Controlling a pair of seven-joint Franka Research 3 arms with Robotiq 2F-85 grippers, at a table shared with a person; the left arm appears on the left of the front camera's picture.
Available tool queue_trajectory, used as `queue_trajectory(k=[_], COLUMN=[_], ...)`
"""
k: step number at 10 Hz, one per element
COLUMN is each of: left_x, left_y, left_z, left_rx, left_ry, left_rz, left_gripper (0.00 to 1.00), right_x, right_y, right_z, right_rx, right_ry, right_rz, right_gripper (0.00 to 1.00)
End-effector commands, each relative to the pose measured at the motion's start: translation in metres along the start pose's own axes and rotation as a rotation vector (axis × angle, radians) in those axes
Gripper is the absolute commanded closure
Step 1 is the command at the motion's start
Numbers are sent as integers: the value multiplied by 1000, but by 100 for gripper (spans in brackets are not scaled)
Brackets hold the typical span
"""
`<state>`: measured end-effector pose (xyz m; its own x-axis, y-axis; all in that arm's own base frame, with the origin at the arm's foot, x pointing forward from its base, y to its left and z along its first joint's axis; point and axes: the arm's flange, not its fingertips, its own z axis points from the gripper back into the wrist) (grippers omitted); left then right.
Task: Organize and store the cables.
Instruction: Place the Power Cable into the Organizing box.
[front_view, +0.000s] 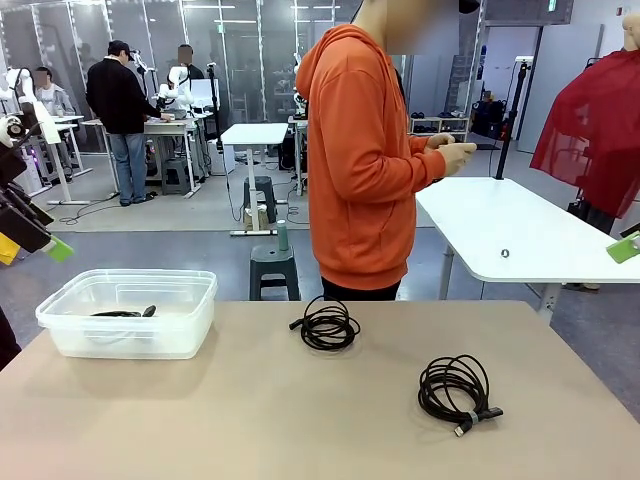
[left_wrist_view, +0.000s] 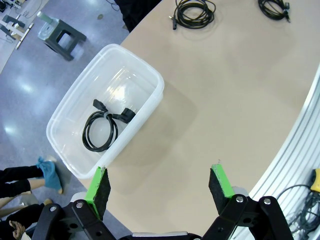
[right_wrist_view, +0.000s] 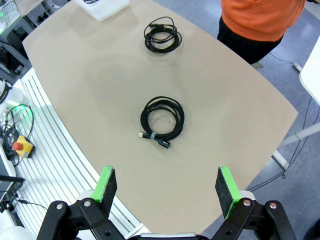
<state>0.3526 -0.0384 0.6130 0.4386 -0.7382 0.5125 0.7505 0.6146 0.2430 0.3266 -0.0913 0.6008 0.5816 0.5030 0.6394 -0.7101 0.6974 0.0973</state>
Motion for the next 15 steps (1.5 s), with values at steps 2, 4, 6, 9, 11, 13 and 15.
queue_trajectory(k=[2, 4, 6, 9, 11, 13, 15], left_x=[2, 2, 2, 2, 2, 2, 2], left_y=[-1, -1, -1, -1, -1, -1, -1], left_z=[1, 1, 1, 1, 1, 1, 1], left_rx=[8, 8, 8, 8, 8, 8, 8], left_ry=[3, 3, 3, 3, 3, 3, 3], left_rz=[12, 12, 12, 12, 12, 12, 12], left_gripper=[0, 0, 0, 0, 0, 0, 0], right_x=[-1, -1, -1, -1, -1, -1, -1], right_y=[0, 0, 0, 0, 0, 0, 0], right_z=[0, 0, 0, 0, 0, 0, 0], right_rx=[11, 11, 11, 11, 11, 11, 11], right_ry=[-8, -8, -8, -8, -8, -8, -8], right_rz=[12, 12, 12, 12, 12, 12, 12], right_gripper=[0, 0, 0, 0, 0, 0, 0])
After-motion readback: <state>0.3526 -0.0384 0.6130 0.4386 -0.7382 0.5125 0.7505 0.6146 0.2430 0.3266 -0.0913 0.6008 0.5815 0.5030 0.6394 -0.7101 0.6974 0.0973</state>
